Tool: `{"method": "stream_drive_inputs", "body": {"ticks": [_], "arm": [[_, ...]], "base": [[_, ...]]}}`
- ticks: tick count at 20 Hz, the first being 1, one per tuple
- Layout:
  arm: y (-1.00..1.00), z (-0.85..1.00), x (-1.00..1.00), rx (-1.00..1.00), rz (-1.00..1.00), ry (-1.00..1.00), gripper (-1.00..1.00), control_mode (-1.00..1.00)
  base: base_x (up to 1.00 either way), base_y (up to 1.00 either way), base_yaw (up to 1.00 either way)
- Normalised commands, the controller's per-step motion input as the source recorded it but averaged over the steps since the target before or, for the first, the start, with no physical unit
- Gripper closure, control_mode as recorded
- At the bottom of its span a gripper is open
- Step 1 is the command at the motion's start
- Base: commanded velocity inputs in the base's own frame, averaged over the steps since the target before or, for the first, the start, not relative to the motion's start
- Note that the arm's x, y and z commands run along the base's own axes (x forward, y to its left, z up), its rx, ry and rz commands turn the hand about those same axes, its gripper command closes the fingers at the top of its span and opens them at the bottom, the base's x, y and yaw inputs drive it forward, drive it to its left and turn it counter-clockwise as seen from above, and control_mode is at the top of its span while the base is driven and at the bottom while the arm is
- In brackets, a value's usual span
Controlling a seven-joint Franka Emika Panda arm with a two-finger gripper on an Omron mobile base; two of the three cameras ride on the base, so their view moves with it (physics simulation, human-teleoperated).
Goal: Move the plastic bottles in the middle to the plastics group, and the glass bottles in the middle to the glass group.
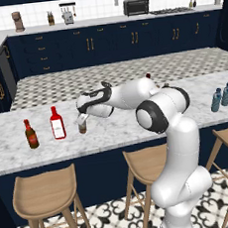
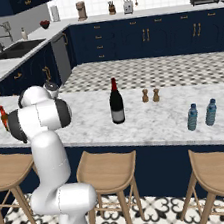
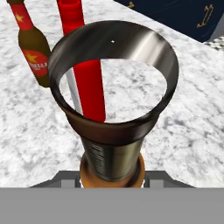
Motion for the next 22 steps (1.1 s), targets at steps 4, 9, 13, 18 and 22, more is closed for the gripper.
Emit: {"method": "stream_drive_inputs", "body": {"ticks": [4,9,13,18,22], "arm": [[0.23,0.0,0.02,0.0,0.09,0.0,1.0,-1.0],[0.18,0.0,0.0,0.0,0.11,0.0,1.0,-1.0],[0.1,-0.07,0.0,0.0,0.1,0.0,1.0,-1.0],[0.25,0.0,0.0,0.0,0.08,0.0,1.0,-1.0],[0.1,0.0,0.05,0.0,0.04,0.0,1.0,-1.0]], "base": [[0.0,0.0,0.0],[0.0,0.0,0.0],[0.0,0.0,0.0],[0.0,0.0,0.0],[0.0,0.0,0.0]]}}
